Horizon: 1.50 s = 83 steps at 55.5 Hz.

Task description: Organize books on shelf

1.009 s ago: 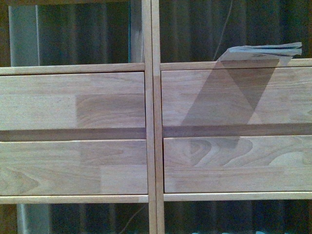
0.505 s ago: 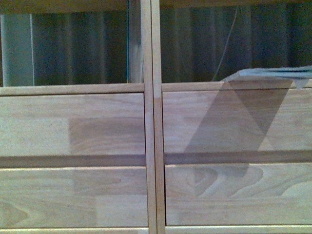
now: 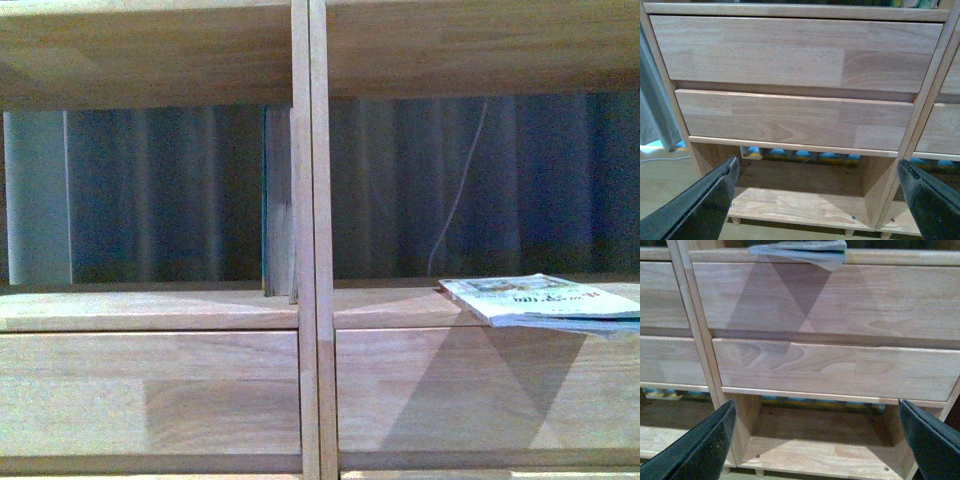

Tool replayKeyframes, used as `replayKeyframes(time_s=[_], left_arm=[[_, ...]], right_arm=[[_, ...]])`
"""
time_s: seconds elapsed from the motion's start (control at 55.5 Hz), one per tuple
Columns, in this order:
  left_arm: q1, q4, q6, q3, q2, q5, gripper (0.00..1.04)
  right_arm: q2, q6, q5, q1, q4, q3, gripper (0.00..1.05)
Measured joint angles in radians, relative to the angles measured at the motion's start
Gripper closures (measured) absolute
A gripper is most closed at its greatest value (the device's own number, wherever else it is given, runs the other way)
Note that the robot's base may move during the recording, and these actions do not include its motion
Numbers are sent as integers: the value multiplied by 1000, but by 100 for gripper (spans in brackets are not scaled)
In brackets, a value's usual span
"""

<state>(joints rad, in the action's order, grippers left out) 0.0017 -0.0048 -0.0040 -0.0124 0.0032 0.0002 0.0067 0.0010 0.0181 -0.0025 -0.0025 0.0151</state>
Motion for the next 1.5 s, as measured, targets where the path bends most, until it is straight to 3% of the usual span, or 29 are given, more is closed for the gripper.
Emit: replayKeyframes(time_s=[0.018,0.072,0.144,0.18,0.432,0.577,0.883,1.495], left_arm=[[0,0,0,0,0,0,7],[0,0,0,0,0,0,7],[0,0,0,0,0,-1,7],[0,0,0,0,0,0,7],[0,0,0,0,0,0,7],[0,0,0,0,0,0,7],[0,0,0,0,0,0,7],[0,0,0,0,0,0,7]], right_arm=[[6,16,26,-7,-3,2,7],[78,104,264,-83,3,23,7],[216,236,441,-110,92,66,7],[278,288,476,-101,142,89,7],[793,530,362,80,502,361,7],[1044,654,331,96,601,509,7],[1458,984,225,57,671,782,7],[1637,1149,73,74,691,898,7]])
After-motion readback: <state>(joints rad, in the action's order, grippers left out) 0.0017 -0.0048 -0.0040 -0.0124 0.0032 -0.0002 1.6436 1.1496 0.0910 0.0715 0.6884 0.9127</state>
